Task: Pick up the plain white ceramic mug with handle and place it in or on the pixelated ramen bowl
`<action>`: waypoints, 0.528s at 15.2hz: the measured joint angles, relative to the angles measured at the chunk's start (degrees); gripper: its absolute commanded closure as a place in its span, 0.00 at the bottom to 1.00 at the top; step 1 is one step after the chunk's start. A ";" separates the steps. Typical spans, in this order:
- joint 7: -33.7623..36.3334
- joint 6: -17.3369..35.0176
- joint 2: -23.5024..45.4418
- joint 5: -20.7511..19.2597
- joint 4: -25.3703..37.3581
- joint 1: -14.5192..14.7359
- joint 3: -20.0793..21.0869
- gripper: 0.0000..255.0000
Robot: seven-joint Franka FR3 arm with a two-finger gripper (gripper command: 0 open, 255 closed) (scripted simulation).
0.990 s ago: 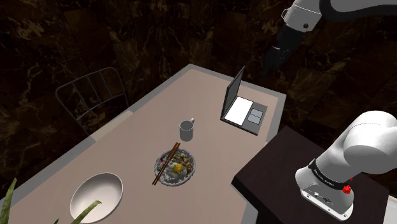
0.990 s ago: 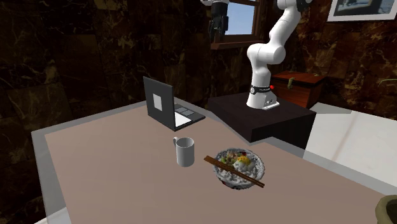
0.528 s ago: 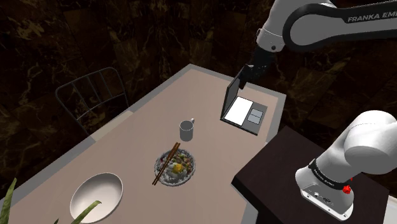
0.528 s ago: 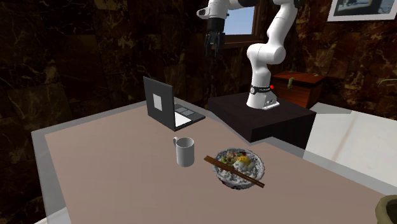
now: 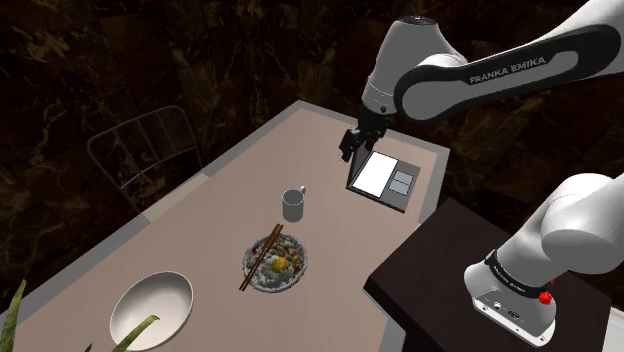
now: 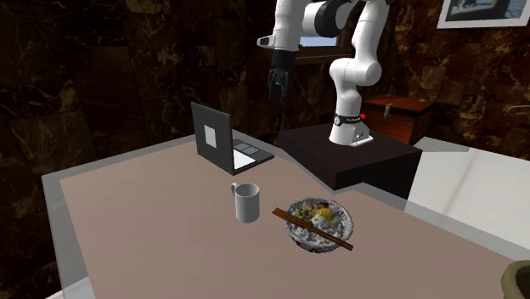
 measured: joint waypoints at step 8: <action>11.60 11.08 18.42 -10.11 6.87 -0.50 4.58 0.00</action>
